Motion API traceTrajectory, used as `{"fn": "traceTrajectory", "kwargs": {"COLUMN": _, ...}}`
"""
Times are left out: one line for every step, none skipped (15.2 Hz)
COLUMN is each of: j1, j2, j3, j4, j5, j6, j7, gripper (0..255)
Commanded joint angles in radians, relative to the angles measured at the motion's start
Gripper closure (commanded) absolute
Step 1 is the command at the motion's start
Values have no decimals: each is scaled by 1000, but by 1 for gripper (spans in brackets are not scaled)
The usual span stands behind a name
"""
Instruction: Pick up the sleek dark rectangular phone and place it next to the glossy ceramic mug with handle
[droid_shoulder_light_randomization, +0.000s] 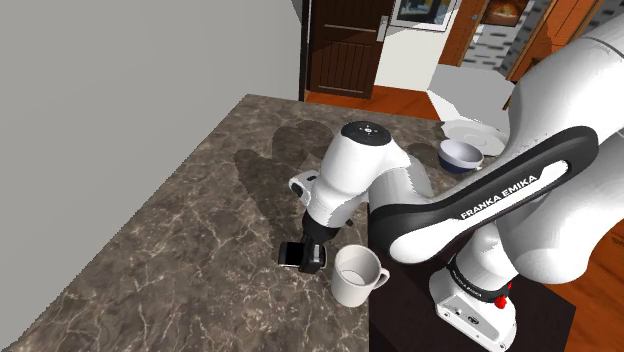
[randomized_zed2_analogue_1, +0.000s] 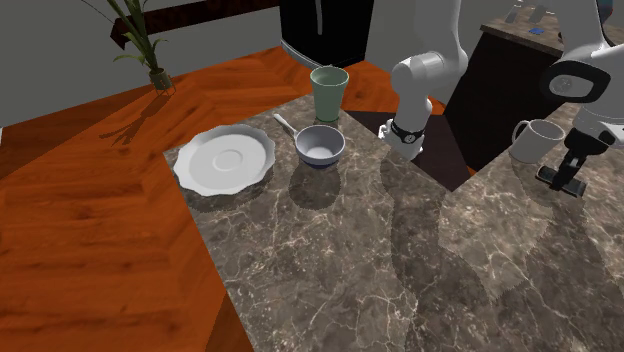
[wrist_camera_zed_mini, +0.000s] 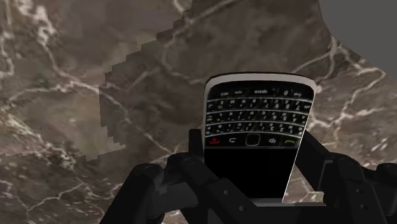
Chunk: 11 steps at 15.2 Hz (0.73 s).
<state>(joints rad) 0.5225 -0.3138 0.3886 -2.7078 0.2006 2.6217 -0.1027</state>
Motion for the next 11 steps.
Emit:
{"fn": "traceTrajectory", "kwargs": {"j1": 0, "j2": 0, "j3": 0, "j4": 0, "j5": 0, "j6": 0, "j7": 0, "gripper": 0}}
{"fn": "traceTrajectory", "kwargs": {"j1": 0, "j2": 0, "j3": 0, "j4": 0, "j5": 0, "j6": 0, "j7": 0, "gripper": 0}}
{"fn": "traceTrajectory", "kwargs": {"j1": 0, "j2": 0, "j3": 0, "j4": 0, "j5": 0, "j6": 0, "j7": 0, "gripper": 0}}
{"fn": "traceTrajectory", "kwargs": {"j1": 0, "j2": 0, "j3": 0, "j4": 0, "j5": 0, "j6": 0, "j7": 0, "gripper": 0}}
{"fn": "traceTrajectory", "kwargs": {"j1": 0, "j2": 0, "j3": 0, "j4": 0, "j5": 0, "j6": 0, "j7": 0, "gripper": 0}}
{"fn": "traceTrajectory", "kwargs": {"j1": 0, "j2": 0, "j3": 0, "j4": 0, "j5": 0, "j6": 0, "j7": 0, "gripper": 0}}
{"fn": "traceTrajectory", "kwargs": {"j1": 7, "j2": -39, "j3": -9, "j4": 5, "j5": 9, "j6": -44, "j7": -7, "gripper": 0}}
{"fn": "traceTrajectory", "kwargs": {"j1": 13, "j2": -77, "j3": -18, "j4": 11, "j5": 16, "j6": -88, "j7": -13, "gripper": 0}}
{"fn": "traceTrajectory", "kwargs": {"j1": 18, "j2": -113, "j3": -27, "j4": 19, "j5": 20, "j6": -131, "j7": -17, "gripper": 0}}
{"fn": "traceTrajectory", "kwargs": {"j1": 21, "j2": -140, "j3": -34, "j4": 26, "j5": 22, "j6": -165, "j7": -19, "gripper": 0}}
{"fn": "traceTrajectory", "kwargs": {"j1": 21, "j2": -140, "j3": -34, "j4": 26, "j5": 22, "j6": -165, "j7": -19, "gripper": 0}}
